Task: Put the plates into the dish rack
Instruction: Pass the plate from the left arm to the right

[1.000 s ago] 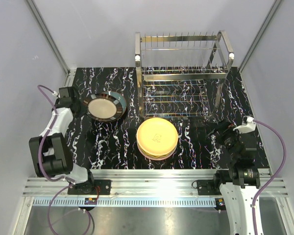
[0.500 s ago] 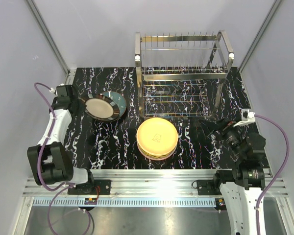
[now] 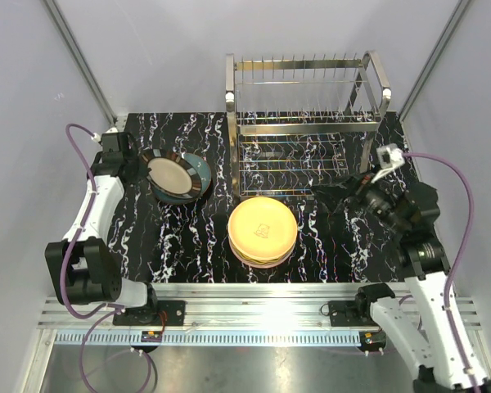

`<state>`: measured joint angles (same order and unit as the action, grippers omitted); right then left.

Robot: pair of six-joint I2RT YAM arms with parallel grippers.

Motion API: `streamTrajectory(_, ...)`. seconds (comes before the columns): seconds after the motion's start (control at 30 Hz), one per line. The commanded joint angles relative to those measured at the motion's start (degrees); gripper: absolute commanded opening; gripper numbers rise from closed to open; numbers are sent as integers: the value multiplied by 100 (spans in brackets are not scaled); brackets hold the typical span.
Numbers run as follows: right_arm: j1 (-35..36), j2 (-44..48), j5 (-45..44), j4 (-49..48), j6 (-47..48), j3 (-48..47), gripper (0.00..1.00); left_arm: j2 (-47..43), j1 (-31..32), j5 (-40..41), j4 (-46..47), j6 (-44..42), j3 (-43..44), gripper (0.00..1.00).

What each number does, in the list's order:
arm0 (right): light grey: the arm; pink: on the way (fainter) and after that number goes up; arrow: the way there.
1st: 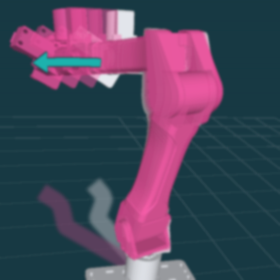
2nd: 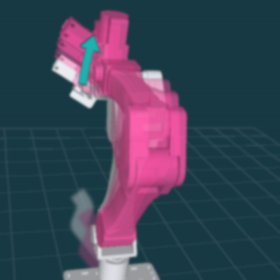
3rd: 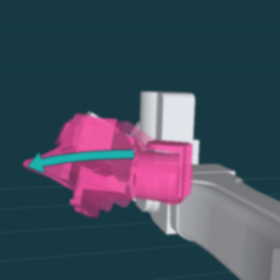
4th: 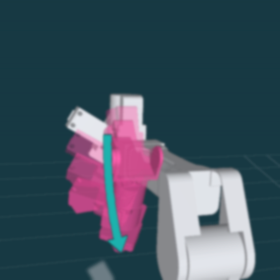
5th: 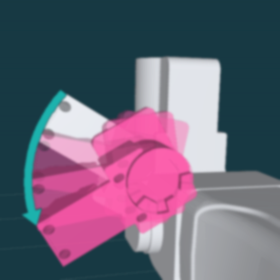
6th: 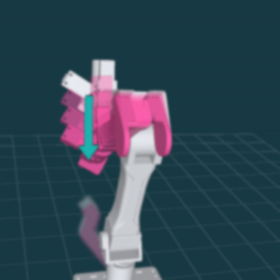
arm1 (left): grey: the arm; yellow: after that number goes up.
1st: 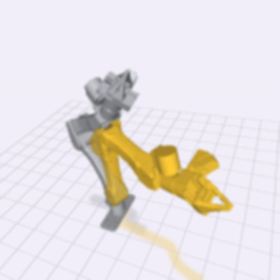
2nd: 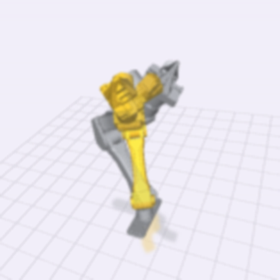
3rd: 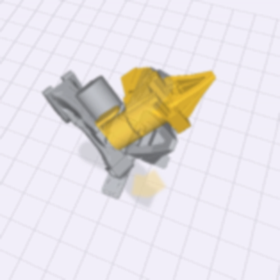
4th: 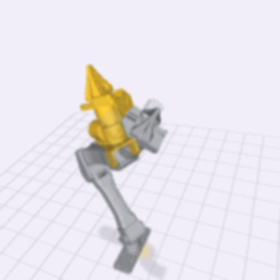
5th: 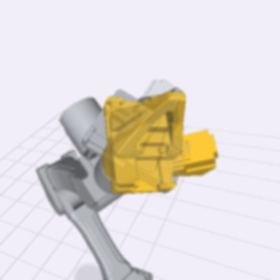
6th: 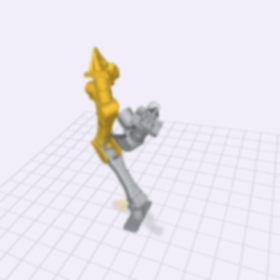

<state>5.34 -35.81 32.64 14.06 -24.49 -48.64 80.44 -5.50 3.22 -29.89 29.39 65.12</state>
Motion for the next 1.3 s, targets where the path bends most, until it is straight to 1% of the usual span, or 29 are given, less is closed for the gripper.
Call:
streamTrajectory(0.0,1132,-320,-528,-124,602,-469,100,-73,66,-50,229,-126,290,0)
streamTrajectory(0.03,1501,-582,-1157,-19,890,-523,100,-99,75,-50,229,-126,290,0)
streamTrajectory(0.07,1974,-741,-1529,-9,1024,-610,100,-117,75,-50,212,-135,290,0)
streamTrajectory(0.1,2806,-900,-1959,8,1164,-655,100,-125,84,-50,220,-135,282,0)
streamTrajectory(0.13,3336,-1267,-2851,-9,1436,-699,100,-152,93,-41,220,-135,282,0)
streamTrajectory(0.17,3777,-1444,-3234,-44,1569,-821,100,-169,75,-76,238,-152,273,0)
streamTrajectory(0.2,4634,-1846,-3699,-88,1709,-901,100,-178,92,-76,238,-153,264,0)
streamTrajectory(0.23,4973,-2050,-4365,-201,1972,-997,100,-178,93,-76,238,-153,255,0)
streamTrajectory(0.33,5791,-2912,-4985,-360,2368,-1463,100,-205,101,-147,238,-144,246,0)
streamTrajectory(0.4,5986,-3473,-5040,-517,2423,-1771,100,-239,101,-182,194,-153,273,0)
streamTrajectory(0.43,6109,-3642,-5031,-606,2658,-1858,100,-275,101,-190,194,-153,264,0)
streamTrajectory(0.53,6233,-4336,-4987,-765,2800,-2236,100,-398,110,-208,159,-152,185,0)
streamTrajectory(0.67,6268,-5224,-4987,-984,3020,-2868,100,-582,172,-226,115,-144,150,0)
streamTrajectory(0.73,6268,-5751,-5083,-1264,3203,-3027,100,-705,207,-199,115,-161,132,0)
streamTrajectory(0.9,6260,-6936,-5338,-1354,3521,-3968,100,-793,260,-217,106,-179,141,0)
streamTrajectory(0.93,6260,-7070,-5373,-1362,3556,-4064,100,-793,260,-278,97,-170,141,0)
streamTrajectory(1.07,6260,-7518,-5470,-2257,3741,-4197,98,-767,277,-296,106,-152,115,0)
streamTrajectory(1.27,6260,-8090,-5418,-2207,4031,-4829,96,-758,268,-507,106,-126,132,0)
